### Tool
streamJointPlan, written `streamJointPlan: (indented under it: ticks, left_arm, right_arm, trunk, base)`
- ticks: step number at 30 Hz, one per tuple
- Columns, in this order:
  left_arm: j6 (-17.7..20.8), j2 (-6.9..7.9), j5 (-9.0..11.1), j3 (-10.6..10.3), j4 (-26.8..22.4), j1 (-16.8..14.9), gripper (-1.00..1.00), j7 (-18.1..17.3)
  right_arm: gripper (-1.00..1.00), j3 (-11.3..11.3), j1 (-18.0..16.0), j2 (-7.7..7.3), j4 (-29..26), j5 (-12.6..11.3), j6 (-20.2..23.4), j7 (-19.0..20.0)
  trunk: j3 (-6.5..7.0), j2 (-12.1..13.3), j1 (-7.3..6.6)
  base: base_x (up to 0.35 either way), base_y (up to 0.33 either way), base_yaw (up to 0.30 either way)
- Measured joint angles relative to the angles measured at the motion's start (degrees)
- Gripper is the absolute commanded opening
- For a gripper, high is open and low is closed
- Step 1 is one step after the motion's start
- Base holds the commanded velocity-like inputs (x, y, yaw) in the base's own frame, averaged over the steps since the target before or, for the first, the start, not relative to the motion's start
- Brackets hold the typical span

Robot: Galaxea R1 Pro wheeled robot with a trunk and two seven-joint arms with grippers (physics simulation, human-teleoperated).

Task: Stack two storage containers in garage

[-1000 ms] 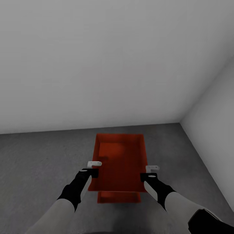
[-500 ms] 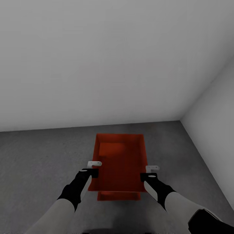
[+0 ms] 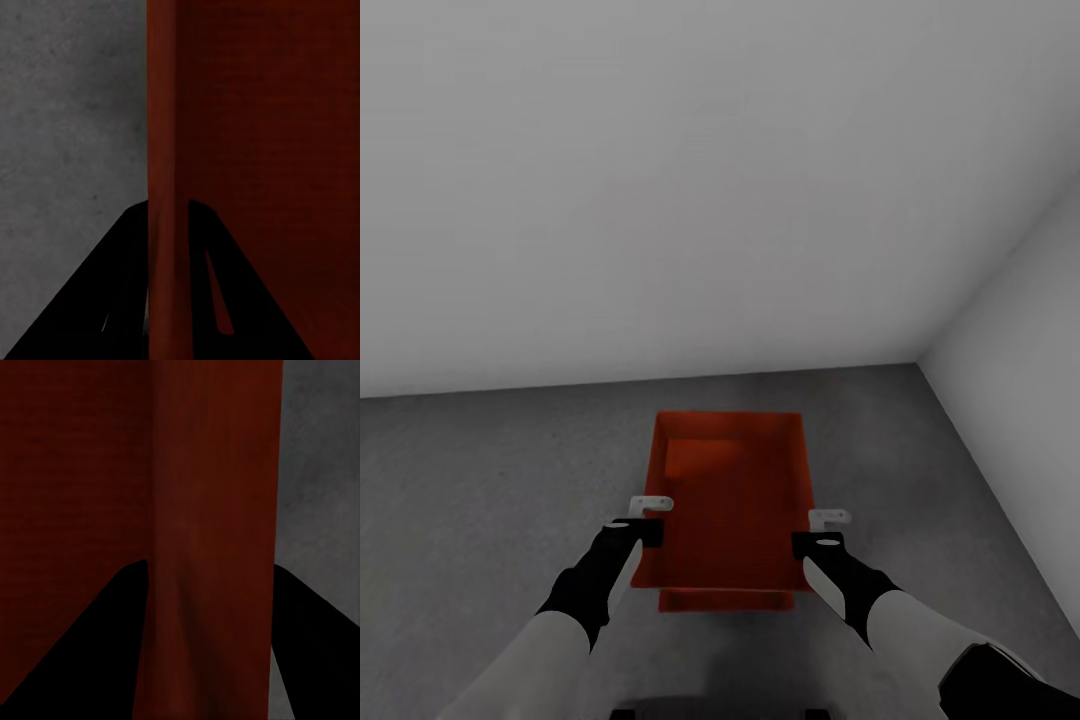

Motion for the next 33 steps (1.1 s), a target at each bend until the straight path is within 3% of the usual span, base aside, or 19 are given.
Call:
streamJointPlan:
  ticks: [33]
  left_arm:
    - [0.0,0.0,0.0,0.1,0.0,0.0,-1.0,0.0]
  right_arm:
    - [-1.0,0.0,0.0,0.01,0.0,0.0,0.0,0.0]
  trunk:
    - [-3.22,-0.4,0.22]
  base:
    - [0.0,0.0,0.0]
